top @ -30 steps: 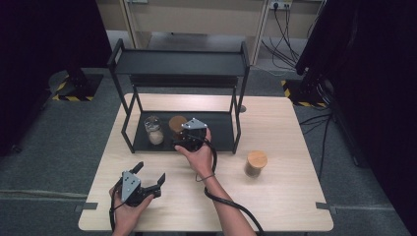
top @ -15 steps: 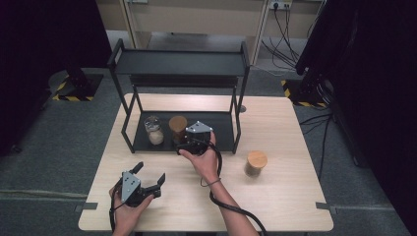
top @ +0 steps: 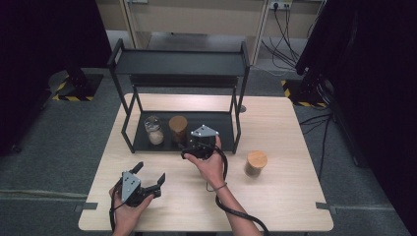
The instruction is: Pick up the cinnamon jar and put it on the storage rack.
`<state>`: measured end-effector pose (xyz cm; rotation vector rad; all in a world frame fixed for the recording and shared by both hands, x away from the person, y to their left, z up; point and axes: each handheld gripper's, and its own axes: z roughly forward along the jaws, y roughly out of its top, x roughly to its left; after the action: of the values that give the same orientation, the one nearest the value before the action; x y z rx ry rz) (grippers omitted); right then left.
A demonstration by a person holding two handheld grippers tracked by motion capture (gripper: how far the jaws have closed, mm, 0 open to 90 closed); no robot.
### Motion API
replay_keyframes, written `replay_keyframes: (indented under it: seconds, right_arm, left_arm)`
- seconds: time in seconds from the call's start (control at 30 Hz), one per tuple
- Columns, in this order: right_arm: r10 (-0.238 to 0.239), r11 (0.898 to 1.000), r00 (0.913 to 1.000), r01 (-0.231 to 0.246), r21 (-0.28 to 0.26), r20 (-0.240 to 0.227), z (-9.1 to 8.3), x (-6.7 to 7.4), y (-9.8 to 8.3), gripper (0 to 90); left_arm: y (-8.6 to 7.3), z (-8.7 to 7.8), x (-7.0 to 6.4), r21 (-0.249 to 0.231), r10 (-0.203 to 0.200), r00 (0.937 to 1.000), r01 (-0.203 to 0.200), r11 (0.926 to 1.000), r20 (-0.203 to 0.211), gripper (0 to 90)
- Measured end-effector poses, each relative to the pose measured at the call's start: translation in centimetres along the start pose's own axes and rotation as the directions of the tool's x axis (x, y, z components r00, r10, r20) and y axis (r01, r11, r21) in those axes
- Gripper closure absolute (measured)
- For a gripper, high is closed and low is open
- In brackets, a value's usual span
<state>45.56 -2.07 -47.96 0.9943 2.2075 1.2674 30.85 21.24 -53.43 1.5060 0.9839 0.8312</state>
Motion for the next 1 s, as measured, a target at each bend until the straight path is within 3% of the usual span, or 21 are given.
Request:
replay_keyframes:
  seconds: [0.43,1.0]
  right_arm:
    - [-0.002,1.0,1.0,0.002,-0.003,-0.007,-1.5,0.1,-1.2,3.9]
    - [-0.04,0.999,0.9991,0.04,0.008,-0.014,-3.4,0.4,-3.1,3.9]
  left_arm:
    - [0.0,0.0,0.0,-0.001,-0.004,1.0,0.004,1.0,-0.002,7.6]
    - [0.0,0.0,0.0,-0.002,-0.003,1.0,0.003,1.0,-0.003,7.6]
